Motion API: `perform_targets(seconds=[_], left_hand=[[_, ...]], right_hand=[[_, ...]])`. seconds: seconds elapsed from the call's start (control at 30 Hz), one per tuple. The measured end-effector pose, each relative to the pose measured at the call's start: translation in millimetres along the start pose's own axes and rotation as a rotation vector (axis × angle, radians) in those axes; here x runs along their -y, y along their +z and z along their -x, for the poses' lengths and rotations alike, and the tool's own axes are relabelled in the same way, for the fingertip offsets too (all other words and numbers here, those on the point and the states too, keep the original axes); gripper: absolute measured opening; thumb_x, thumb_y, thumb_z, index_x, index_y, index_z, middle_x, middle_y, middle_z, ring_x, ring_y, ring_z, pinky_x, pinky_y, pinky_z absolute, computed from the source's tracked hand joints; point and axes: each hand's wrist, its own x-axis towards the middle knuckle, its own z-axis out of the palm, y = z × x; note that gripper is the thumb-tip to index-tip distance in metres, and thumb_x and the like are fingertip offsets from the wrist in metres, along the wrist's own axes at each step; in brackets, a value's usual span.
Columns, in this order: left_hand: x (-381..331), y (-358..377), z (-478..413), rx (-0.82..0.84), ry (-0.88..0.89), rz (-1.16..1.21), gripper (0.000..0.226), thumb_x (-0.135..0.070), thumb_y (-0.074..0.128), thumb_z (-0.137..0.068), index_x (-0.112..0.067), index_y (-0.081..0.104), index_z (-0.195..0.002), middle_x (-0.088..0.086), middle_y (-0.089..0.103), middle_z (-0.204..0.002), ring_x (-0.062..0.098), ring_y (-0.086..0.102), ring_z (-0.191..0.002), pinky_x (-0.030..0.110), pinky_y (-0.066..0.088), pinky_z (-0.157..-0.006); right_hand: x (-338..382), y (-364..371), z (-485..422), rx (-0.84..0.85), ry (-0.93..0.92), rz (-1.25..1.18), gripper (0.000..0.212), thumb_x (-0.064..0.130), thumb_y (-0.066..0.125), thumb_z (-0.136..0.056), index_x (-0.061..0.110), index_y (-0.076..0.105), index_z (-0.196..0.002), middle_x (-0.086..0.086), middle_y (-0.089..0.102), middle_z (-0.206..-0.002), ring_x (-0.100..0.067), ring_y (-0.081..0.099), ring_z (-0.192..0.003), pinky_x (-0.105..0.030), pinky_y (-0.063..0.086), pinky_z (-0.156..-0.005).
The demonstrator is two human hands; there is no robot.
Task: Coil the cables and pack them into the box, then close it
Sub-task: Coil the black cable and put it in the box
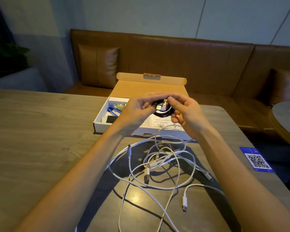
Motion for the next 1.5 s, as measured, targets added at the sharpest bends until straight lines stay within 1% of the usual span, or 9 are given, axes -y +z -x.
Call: perform_targets(seconds=[0.13, 0.23, 0.37, 0.5, 0.8, 1.0, 1.13, 1.3, 1.5], left_hand=[[1.5, 0.7, 0.6, 0.093, -0.119, 0.167, 0.041, 0.006, 0.034, -0.103, -0.004, 0.065, -0.129, 0.004, 0.054, -0.143, 0.013, 0.051, -0.13, 0.022, 0.044, -0.104], [1.6, 2.4, 1.0, 0.071, -0.141, 0.208, 0.031, -0.005, 0.046, -0.104, -0.005, 0.068, -0.125, 0.004, 0.061, -0.137, 0.018, 0.056, -0.126, 0.031, 0.045, -0.108], [3.2, 6.0, 2.3, -0.063, -0.193, 0.222, 0.025, -0.001, 0.063, -0.094, -0.016, 0.075, -0.111, 0.005, 0.074, -0.115, 0.024, 0.067, -0.113, 0.031, 0.055, -0.094], [3.4, 1.9, 1.0, -0.096, -0.224, 0.306, 0.041, -0.002, 0.069, -0.089, -0.017, 0.065, -0.127, 0.007, 0.073, -0.12, 0.023, 0.071, -0.107, 0.031, 0.059, -0.081], [-2.0, -1.6, -1.5, -0.036, -0.289, 0.049, 0.031, -0.01, 0.062, -0.097, -0.015, 0.065, -0.127, 0.012, 0.071, -0.114, 0.022, 0.068, -0.105, 0.025, 0.058, -0.084], [-7.9, -4.0, 1.3, -0.027, -0.245, -0.054, 0.031, -0.004, 0.066, -0.093, -0.031, 0.066, -0.109, 0.008, 0.072, -0.106, 0.018, 0.073, -0.091, 0.024, 0.059, -0.075], [-7.2, -3.5, 0.1, -0.083, -0.208, -0.143, 0.033, -0.003, 0.068, -0.092, -0.028, 0.068, -0.113, 0.005, 0.068, -0.106, 0.013, 0.068, -0.093, 0.019, 0.057, -0.071], [-4.9, 5.8, -3.0, -0.164, -0.298, -0.014, 0.028, -0.001, 0.062, -0.094, -0.025, 0.068, -0.108, 0.003, 0.072, -0.105, 0.018, 0.07, -0.095, 0.021, 0.059, -0.075], [1.7, 8.9, -2.7, -0.156, -0.322, -0.115, 0.024, -0.007, 0.063, -0.096, -0.017, 0.071, -0.116, -0.002, 0.068, -0.11, 0.012, 0.068, -0.092, 0.019, 0.058, -0.072]], right_hand=[[-2.8, -0.1, -0.3, -0.016, 0.015, -0.006, 0.023, 0.012, 0.058, -0.1, 0.007, 0.063, -0.122, -0.016, 0.061, -0.097, -0.016, 0.05, -0.062, -0.02, 0.044, -0.047], [-1.4, -2.8, 0.9, 0.006, 0.014, 0.026, 0.023, 0.013, 0.06, -0.098, 0.008, 0.062, -0.121, -0.012, 0.065, -0.092, -0.021, 0.052, -0.067, -0.021, 0.045, -0.047], [-3.1, -4.2, 1.3, 0.031, -0.003, 0.117, 0.02, 0.015, 0.063, -0.097, 0.01, 0.062, -0.117, -0.004, 0.066, -0.082, -0.019, 0.053, -0.064, -0.024, 0.044, -0.047], [-5.9, -0.4, 1.4, 0.074, 0.008, 0.099, 0.015, 0.016, 0.062, -0.098, 0.014, 0.06, -0.113, -0.008, 0.068, -0.088, -0.019, 0.054, -0.066, -0.023, 0.042, -0.046], [-9.0, 8.9, -0.2, 0.026, -0.061, 0.128, 0.017, 0.015, 0.063, -0.098, 0.017, 0.064, -0.115, -0.005, 0.062, -0.084, -0.016, 0.05, -0.063, -0.02, 0.037, -0.044], [-10.9, 10.2, 0.9, 0.071, -0.053, 0.185, 0.023, 0.016, 0.062, -0.099, 0.027, 0.065, -0.118, -0.007, 0.072, -0.101, -0.032, 0.069, -0.095, -0.035, 0.051, -0.07], [-6.5, 9.4, 1.5, 0.064, -0.128, 0.287, 0.025, 0.016, 0.064, -0.098, 0.025, 0.064, -0.121, 0.0, 0.072, -0.099, -0.02, 0.065, -0.08, -0.025, 0.049, -0.057], [-5.8, 6.6, 0.9, -0.024, -0.237, 0.43, 0.024, 0.013, 0.068, -0.095, 0.022, 0.065, -0.117, -0.001, 0.072, -0.103, -0.021, 0.069, -0.077, -0.027, 0.056, -0.055], [-6.5, 3.6, 1.4, -0.062, -0.216, 0.48, 0.015, 0.016, 0.072, -0.092, 0.023, 0.068, -0.105, -0.001, 0.073, -0.094, -0.019, 0.071, -0.074, -0.028, 0.056, -0.053]])
